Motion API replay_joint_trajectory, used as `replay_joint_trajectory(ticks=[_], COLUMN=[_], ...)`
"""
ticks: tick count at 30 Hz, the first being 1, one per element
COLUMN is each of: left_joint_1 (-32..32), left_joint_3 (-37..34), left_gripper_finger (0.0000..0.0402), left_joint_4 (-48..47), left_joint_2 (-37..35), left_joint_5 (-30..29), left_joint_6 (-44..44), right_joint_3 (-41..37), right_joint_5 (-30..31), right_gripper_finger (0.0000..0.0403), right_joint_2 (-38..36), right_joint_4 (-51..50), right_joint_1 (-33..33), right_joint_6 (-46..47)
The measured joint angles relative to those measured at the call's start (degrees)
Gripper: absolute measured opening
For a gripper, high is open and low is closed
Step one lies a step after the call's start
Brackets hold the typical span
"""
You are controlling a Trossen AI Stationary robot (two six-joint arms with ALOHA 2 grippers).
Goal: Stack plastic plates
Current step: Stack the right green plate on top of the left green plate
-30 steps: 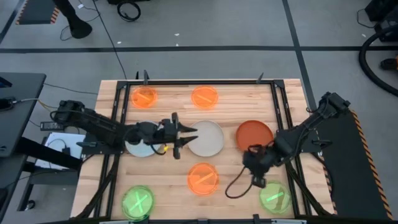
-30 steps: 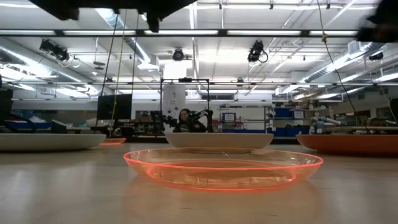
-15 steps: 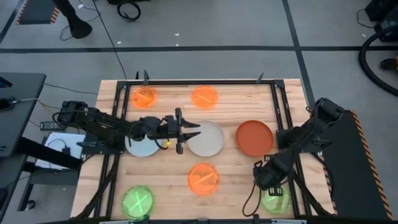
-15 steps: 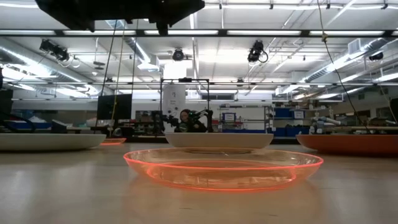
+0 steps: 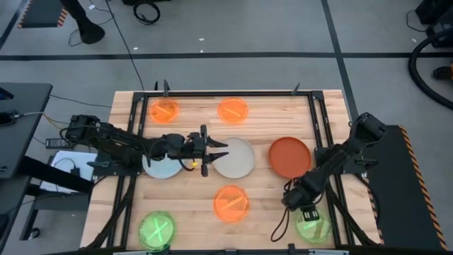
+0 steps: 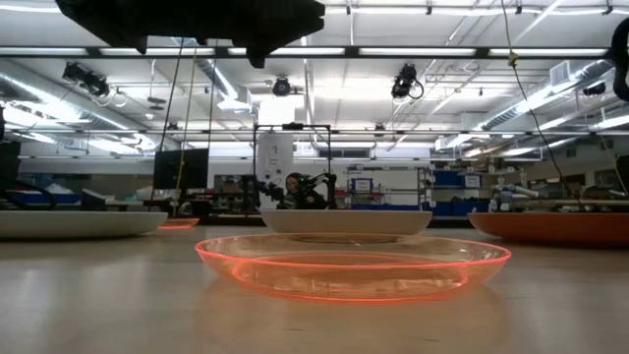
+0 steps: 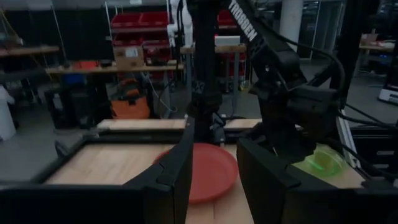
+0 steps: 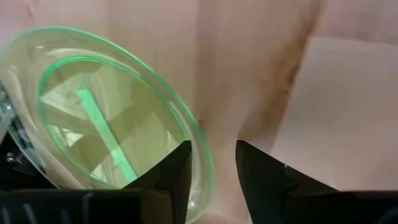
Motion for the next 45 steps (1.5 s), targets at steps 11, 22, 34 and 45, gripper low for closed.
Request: replay_joint_trajectory(ticks=[11,22,34,45], left_joint_1=[-3.0,-8.8,-13.4,-14.1], left_joint_3=[0.0,0.0,0.1,0.0], left_gripper_finger=[0.0133,0.0133,0.0133,0.0133], left_joint_4=[-0.7,-0.7,-13.4,-11.1], left_joint_2=[0.0,0.0,0.5,0.9], left_joint_5=[0.0,0.0,-7.6,-5.8], left_joint_6=[-2.0,-7.0,-6.0,12.7], right_joint_3=[0.0,0.1,17.6,24.0], right_joint_5=[0.0,-2.0,-0.9,-9.0], right_gripper_finger=[0.0098,0.0009,0.0005,0.0004], right_joint_2=[2.3,1.4,-2.5,-4.9], right_joint_4=[1.9,2.9,-19.5,-19.9], right_joint_1=[1.8,0.2,-13.0,-32.8], right_joint_6=[-1.4,-1.4,-13.5,-18.7])
